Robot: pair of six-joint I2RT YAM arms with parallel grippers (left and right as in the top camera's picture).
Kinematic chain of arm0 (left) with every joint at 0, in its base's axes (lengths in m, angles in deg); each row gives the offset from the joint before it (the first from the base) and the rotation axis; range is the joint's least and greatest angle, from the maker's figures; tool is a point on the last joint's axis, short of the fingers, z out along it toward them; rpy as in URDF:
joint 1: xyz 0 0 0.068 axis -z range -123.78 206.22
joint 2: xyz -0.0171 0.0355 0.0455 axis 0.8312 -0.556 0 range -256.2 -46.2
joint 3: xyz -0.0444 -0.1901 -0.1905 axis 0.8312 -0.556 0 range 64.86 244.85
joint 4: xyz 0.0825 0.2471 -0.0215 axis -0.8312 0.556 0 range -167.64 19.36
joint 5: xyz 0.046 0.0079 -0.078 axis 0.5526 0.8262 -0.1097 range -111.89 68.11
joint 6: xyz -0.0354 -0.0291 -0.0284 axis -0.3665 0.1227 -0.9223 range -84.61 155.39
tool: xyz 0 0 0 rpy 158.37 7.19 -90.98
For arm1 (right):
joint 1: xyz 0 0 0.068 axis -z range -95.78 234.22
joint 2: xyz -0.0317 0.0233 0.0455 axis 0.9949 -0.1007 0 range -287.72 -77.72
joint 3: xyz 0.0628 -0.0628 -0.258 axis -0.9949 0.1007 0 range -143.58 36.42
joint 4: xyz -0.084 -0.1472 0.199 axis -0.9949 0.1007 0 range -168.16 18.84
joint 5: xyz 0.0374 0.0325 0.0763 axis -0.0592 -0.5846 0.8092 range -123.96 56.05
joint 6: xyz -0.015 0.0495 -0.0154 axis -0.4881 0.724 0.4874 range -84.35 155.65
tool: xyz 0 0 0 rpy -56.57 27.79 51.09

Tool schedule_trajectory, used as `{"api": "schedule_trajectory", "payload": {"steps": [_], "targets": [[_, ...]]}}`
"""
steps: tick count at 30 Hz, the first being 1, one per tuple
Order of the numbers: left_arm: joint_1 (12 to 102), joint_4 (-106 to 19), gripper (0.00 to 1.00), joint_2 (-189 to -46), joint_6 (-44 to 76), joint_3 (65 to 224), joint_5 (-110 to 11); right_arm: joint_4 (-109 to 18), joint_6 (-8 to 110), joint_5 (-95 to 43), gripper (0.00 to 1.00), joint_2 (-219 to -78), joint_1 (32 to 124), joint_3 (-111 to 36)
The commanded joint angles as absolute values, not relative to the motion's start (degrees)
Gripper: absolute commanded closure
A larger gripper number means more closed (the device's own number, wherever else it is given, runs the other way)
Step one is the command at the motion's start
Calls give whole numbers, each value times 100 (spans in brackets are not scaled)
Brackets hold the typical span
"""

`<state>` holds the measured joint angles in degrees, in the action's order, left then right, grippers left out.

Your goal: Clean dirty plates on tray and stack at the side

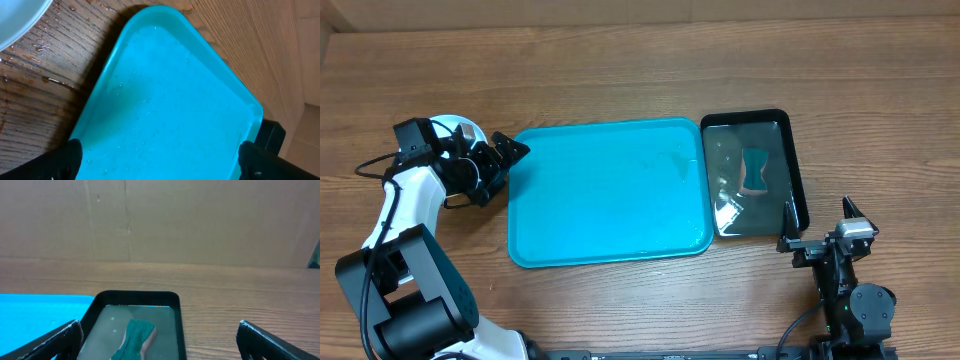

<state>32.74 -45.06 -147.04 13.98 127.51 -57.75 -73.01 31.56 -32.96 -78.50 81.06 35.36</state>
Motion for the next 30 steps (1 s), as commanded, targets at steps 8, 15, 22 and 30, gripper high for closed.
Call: {"api": "schedule_trajectory", "payload": {"steps": [8, 15, 22, 30], "targets": [[3295, -4511, 0, -14616, 1418, 12856, -5392, -7334, 3132, -3370, 0, -7789, 8058, 3595], [3999, -4506, 0, -14465, 1418, 12832, -3292, -7331, 3129, -3370, 0, -7789, 8058, 3595], [4939, -4506, 0, -13939, 1418, 12832, -2619, -7331, 3132, -3373, 0, -7789, 8058, 3595], [5538, -4506, 0, -13086, 1418, 12832, -2621, -7331, 3129, -3373, 0, -7789, 8058, 3595]]}}
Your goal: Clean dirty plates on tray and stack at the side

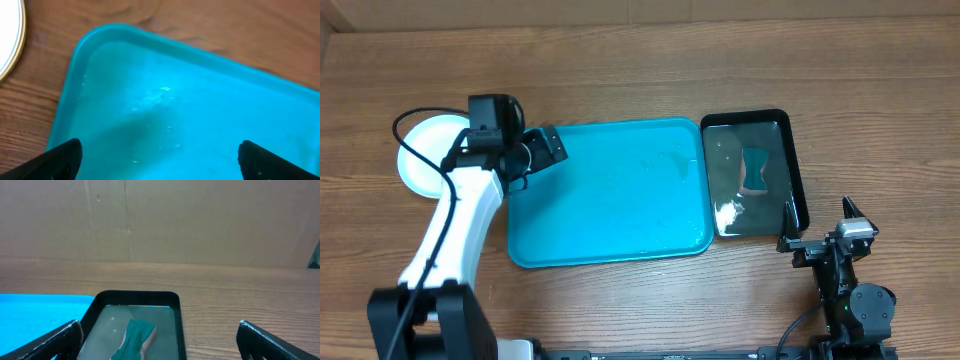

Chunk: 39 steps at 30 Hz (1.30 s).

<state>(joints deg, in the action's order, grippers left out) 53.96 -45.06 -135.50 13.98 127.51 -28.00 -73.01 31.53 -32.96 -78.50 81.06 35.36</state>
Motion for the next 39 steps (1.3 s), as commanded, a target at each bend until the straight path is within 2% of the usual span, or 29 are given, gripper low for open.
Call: {"api": "schedule_trajectory", "payload": {"steps": [1, 16, 31, 39], "targets": [[5555, -4506, 0, -12968, 1418, 12832, -2621, -7334, 3132, -3373, 0, -7789, 8058, 3595], [5551, -4502, 0, -11141, 1418, 12217, -2619, -7331, 3132, -3373, 0, -7789, 8058, 3595], [5551, -4358, 0, -8927, 1418, 8865, -2617, -7331, 3132, -3370, 0, -7789, 8058, 3595], [5551, -3964, 0, -8168, 1420, 7918, -2617, -7331, 3132, -3373, 0, -7789, 8058, 3595]]}}
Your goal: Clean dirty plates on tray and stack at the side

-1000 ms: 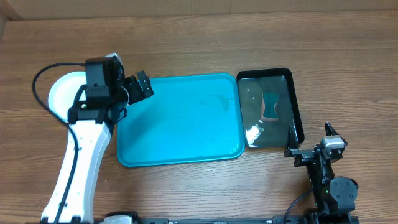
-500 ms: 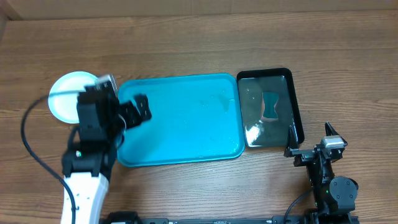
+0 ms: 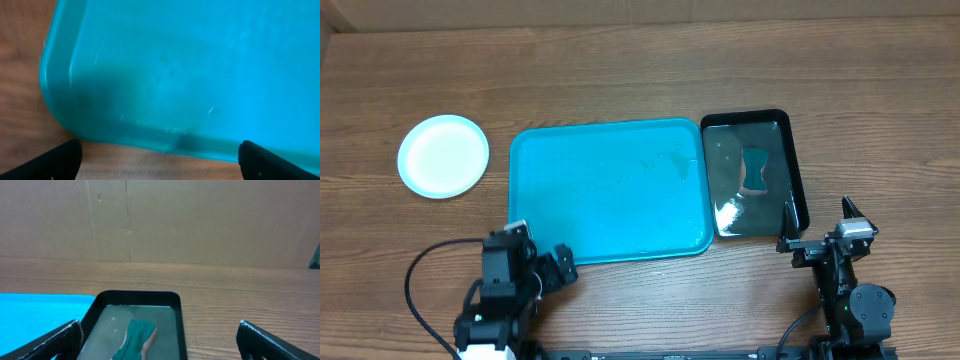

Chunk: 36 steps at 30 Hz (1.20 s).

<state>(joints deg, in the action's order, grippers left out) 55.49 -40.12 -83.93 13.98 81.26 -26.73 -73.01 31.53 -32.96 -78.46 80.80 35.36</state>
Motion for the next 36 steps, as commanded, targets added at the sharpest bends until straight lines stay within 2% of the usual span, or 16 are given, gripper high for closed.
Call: {"api": "schedule_trajectory", "payload": {"steps": [1, 12, 30, 36], "targets": [[5551, -3925, 0, -8087, 1418, 7848, -2617, -7334, 3129, -3373, 0, -7789, 8058, 3595], [5551, -4063, 0, -7484, 1595, 7722, -2039, -7334, 3129, -3373, 0, -7789, 8058, 3595], [5551, -7350, 0, -6575, 1614, 6508, -1983, -7331, 3129, -3373, 0, -7789, 8058, 3595], [5551, -7335, 0, -6168, 2056, 6511, -1989, -7331, 3132, -3373, 0, -7789, 8058, 3595]]}}
